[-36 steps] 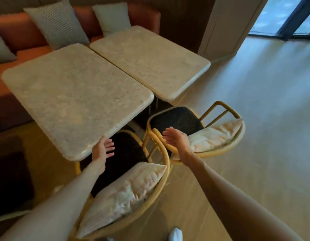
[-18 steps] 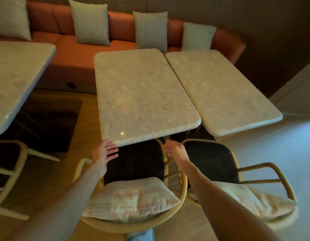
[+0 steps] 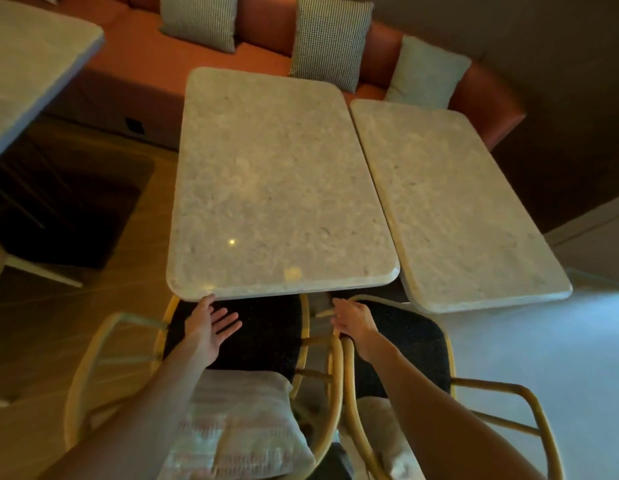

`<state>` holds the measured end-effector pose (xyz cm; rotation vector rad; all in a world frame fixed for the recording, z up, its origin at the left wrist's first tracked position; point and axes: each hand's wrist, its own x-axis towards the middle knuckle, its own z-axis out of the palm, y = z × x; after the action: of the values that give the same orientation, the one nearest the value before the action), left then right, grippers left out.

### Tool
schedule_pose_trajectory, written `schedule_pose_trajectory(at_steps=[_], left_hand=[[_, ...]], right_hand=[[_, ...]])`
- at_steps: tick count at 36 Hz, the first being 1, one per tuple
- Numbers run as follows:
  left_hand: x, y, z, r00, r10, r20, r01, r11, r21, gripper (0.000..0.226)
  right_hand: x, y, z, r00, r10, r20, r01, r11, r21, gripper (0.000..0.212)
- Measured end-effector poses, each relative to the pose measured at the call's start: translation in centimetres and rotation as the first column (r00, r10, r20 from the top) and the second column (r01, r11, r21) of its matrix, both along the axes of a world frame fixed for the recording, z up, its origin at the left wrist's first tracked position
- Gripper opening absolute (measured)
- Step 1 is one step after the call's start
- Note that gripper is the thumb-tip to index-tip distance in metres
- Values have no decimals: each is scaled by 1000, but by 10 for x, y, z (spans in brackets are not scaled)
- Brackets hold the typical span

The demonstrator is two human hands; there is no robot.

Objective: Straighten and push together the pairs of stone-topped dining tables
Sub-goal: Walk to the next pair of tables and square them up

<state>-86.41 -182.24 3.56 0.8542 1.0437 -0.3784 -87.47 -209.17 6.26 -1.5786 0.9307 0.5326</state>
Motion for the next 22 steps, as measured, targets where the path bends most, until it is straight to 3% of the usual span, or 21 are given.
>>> schedule_pose_trajectory(at_steps=[6,13,17,22], left_hand=[[13,-42,-15,1000,8,-19,-6,995,103,61],[30,-87,-33,991,131,2,-130,990,49,58],[43,-99,-53,977,213,9,-213,977,-34,65],[68,-96,-81,957,281,78,-278,959,-49,58]], right_hand=[[25,-46,-33,994,-103,-42,107,987,123,28],[70,-80,-62,965,-232,-122,260,909,326,48],[86,-79,-87,922,-343,-177,386,797,465,53],[96,-68,-113,800,-583,-144,552,619,558,43]])
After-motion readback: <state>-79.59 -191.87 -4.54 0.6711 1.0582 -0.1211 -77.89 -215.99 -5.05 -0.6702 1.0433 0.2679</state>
